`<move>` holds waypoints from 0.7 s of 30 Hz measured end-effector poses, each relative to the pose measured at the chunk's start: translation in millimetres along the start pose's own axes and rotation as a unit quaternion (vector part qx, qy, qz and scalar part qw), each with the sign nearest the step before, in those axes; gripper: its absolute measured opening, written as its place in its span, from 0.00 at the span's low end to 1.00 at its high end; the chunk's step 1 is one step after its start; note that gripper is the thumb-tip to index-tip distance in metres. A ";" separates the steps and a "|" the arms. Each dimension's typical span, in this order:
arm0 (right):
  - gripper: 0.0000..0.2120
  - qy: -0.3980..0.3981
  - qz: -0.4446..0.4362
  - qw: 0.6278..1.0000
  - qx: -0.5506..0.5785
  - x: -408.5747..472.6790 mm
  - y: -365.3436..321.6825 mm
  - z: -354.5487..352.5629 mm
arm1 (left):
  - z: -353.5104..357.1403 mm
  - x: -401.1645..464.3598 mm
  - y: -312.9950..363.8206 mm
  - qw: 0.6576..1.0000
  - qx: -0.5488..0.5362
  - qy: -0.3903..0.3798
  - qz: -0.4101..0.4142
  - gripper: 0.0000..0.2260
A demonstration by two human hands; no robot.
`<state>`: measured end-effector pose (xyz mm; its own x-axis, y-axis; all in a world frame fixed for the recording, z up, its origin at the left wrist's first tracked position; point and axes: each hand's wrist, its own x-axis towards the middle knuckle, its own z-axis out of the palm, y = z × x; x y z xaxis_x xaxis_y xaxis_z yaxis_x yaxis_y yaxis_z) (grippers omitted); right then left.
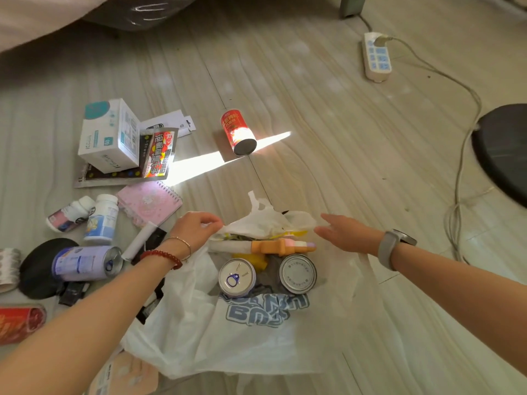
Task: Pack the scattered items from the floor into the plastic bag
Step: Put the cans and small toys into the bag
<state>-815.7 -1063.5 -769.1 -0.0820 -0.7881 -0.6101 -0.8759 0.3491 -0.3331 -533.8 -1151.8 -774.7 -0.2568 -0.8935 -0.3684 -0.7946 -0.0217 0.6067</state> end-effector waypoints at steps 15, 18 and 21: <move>0.13 0.266 -0.017 0.963 0.032 3.0 -10.6 -28.8 | -4.0 18.4 26.5 0.984 -0.100 0.143 -0.033 0.15; 0.20 0.224 -0.034 0.965 -0.132 -8.9 -30.8 -23.8 | -10.0 12.9 19.8 0.987 0.160 0.015 0.022 0.23; 0.21 0.202 -0.181 0.952 -0.145 -22.6 -68.5 -6.5 | -18.3 -4.4 7.5 0.944 0.323 0.004 0.065 0.20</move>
<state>-757.0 -1072.9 -727.8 0.1243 -0.9813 -0.1472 -0.9712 -0.0899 -0.2208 -528.5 -1156.2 -755.6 -0.3730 -0.8732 -0.3137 -0.9271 0.3639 0.0894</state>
